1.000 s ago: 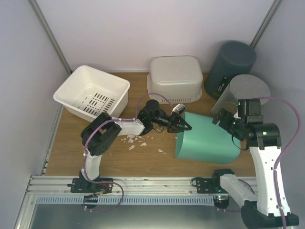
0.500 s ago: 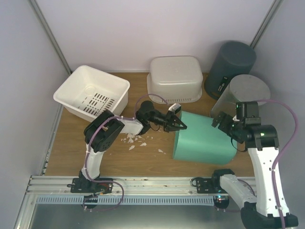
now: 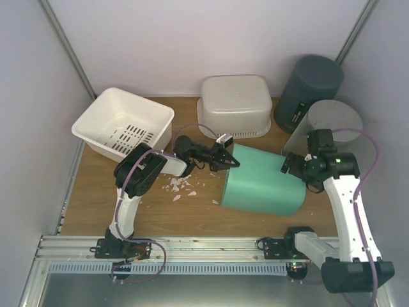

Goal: Turn the large container upside down

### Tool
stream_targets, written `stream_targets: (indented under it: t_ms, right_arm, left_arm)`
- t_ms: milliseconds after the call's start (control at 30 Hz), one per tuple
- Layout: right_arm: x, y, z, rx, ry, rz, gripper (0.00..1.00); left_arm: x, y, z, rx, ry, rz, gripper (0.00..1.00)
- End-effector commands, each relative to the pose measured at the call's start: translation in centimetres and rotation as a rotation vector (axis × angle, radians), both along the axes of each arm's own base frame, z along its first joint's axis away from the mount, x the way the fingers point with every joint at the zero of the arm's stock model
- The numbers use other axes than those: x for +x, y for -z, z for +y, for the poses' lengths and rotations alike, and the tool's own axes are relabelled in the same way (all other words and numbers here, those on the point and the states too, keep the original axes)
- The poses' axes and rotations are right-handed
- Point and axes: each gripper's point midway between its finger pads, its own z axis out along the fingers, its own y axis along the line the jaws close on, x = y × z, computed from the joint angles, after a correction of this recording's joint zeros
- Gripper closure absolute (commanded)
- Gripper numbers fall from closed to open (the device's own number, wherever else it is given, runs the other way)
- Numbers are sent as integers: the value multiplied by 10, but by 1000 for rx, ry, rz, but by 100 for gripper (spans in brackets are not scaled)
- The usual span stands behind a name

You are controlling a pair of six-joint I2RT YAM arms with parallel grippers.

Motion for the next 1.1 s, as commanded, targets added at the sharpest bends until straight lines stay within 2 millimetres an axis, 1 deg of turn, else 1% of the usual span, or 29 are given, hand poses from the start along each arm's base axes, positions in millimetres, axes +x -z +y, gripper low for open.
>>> stream_targets:
  t_ms: [0,33,67,133,300,433,533,600,700,800,900,1000,1067]
  right_arm:
    - [8,9,-7,-55,-62,22,0]
    - [9,10,-6,-52,-78,18,0]
    - [11,11,-11,-50,-63,17,0]
    - [12,15,-10,-32,-77,13,0]
    - [17,27,4,64,-119,-28,0]
    - [22,28,14,136,-146,-80,0]
    - [22,32,21,181,-159,-89,0]
    - [21,28,24,205,-165,-107,0]
    - [21,12,26,213,-167,-143,0]
    - [19,-10,27,216,-170,-181,0]
    - [20,-38,34,247,-188,-229,0]
    - [24,-70,41,284,-209,-298,0]
    - [24,-86,45,301,-219,-332,0]
  left_arm:
    - [-14,-17,9,-115,9,-148,100]
    - [-14,-17,9,-115,9,-150,100]
    - [-14,-17,9,-116,8,-149,100]
    - [-14,-18,9,-118,7,-152,100]
    - [-15,-21,9,-126,11,-168,100]
    - [-16,-18,10,-125,12,-166,100]
    - [-16,-16,10,-127,15,-170,100]
    - [-15,-16,10,-130,16,-175,100]
    - [-15,-15,9,-131,22,-183,100]
    - [-14,-13,8,-127,30,-184,100]
    - [-14,-12,7,-119,37,-178,100]
    - [-14,-11,7,-110,44,-176,100]
    - [-14,-11,7,-107,45,-176,100]
